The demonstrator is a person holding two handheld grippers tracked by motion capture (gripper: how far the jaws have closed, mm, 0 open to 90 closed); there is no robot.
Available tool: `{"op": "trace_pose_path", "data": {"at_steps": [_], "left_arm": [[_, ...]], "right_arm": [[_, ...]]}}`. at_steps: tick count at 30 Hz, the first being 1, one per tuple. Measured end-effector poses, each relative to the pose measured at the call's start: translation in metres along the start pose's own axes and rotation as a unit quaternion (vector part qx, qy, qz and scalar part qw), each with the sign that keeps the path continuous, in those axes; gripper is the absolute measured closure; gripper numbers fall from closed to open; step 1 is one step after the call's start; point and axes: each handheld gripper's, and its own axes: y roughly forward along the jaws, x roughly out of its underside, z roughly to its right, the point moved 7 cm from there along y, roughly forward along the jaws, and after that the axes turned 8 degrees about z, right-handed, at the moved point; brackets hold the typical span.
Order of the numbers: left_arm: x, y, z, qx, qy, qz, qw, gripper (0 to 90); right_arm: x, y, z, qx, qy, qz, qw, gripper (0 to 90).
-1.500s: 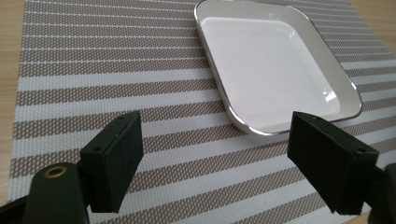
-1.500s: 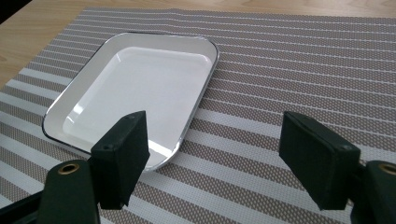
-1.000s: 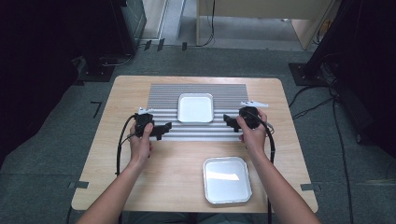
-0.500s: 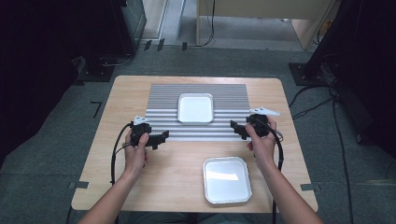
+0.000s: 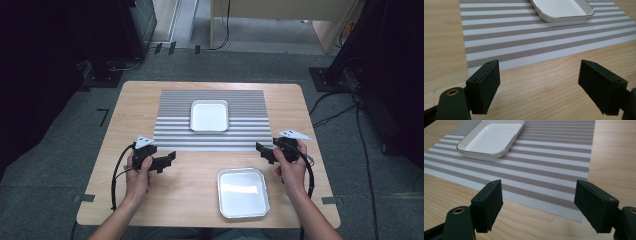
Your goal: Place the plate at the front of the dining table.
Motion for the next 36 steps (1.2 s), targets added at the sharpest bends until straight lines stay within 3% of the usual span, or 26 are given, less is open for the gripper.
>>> {"op": "trace_pose_path", "data": {"at_steps": [5, 11, 18, 21, 30, 36], "left_arm": [[0.013, -0.010, -0.012, -0.007, -0.005, -0.004, 1.0000, 17.8], [0.026, -0.025, -0.032, -0.025, -0.027, 0.005, 0.9993, 17.8], [0.039, -0.042, -0.046, -0.042, -0.029, 0.008, 0.9987, 17.8], [0.046, -0.050, -0.050, -0.050, -0.019, 0.009, 0.9985, 17.8], [0.056, -0.065, -0.066, -0.072, -0.015, 0.014, 0.9972, 17.8], [0.063, -0.073, -0.082, -0.087, -0.024, 0.014, 0.9958, 17.8]], "right_arm": [[0.015, -0.014, 0.008, 0.002, 0.008, -0.001, 1.0000, 23.1], [0.025, -0.026, 0.012, 0.000, 0.014, -0.007, 0.9999, 22.8], [0.038, -0.045, 0.022, 0.006, 0.024, -0.002, 0.9997, 22.8], [0.044, -0.050, 0.025, 0.010, 0.027, -0.002, 0.9996, 22.8], [0.061, -0.071, 0.042, 0.035, 0.017, -0.009, 0.9992, 22.8], [0.072, -0.087, 0.058, 0.050, 0.028, -0.009, 0.9983, 22.9]]}}
